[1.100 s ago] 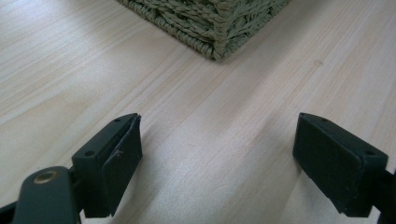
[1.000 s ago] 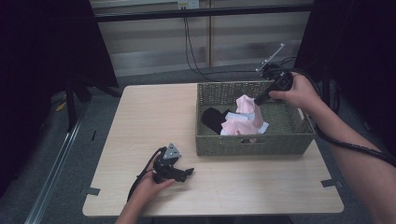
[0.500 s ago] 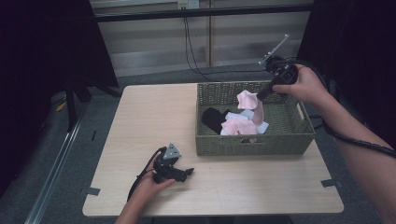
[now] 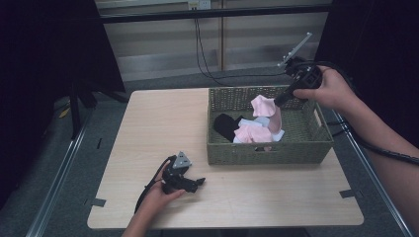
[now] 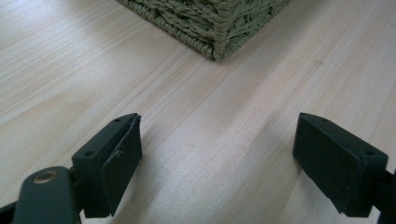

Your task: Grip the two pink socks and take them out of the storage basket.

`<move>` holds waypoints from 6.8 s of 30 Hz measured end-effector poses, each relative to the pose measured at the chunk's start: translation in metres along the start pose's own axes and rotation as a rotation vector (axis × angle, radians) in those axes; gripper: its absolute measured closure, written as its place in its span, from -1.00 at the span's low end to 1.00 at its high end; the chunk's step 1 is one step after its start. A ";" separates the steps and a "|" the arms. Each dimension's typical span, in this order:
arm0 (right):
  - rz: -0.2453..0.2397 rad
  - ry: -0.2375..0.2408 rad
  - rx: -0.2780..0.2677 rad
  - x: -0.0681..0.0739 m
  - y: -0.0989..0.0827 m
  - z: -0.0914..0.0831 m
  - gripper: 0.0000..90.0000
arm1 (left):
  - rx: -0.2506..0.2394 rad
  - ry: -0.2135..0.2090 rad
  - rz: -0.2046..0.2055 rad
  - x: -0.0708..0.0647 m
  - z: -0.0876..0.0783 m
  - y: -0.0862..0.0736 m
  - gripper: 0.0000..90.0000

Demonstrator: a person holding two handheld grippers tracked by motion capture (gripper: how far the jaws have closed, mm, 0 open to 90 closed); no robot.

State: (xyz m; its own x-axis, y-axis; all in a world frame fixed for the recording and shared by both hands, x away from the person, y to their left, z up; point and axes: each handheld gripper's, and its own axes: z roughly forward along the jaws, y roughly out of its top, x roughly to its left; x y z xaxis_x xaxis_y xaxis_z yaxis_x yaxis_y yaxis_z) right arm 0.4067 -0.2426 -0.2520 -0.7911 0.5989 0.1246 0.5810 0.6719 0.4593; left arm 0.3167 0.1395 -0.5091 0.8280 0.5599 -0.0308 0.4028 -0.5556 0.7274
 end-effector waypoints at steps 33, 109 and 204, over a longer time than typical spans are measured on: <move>-0.116 0.121 -0.026 0.047 -0.029 -0.020 0.98 | 0.000 -0.001 0.001 0.000 0.000 0.000 -0.66; 0.072 0.003 0.051 -0.023 -0.026 0.134 0.17 | -0.006 0.002 -0.005 0.000 0.001 0.000 -0.66; 0.052 0.026 0.094 -0.008 -0.003 0.034 0.97 | 0.000 0.002 0.003 0.000 0.000 0.000 -0.66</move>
State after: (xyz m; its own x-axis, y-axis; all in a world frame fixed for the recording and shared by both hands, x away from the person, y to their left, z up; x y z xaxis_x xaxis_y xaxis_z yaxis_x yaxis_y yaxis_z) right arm 0.4179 -0.2348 -0.2847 -0.7632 0.6234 0.1700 0.6362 0.6788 0.3668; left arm 0.3169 0.1396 -0.5090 0.8285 0.5594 -0.0275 0.4004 -0.5572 0.7275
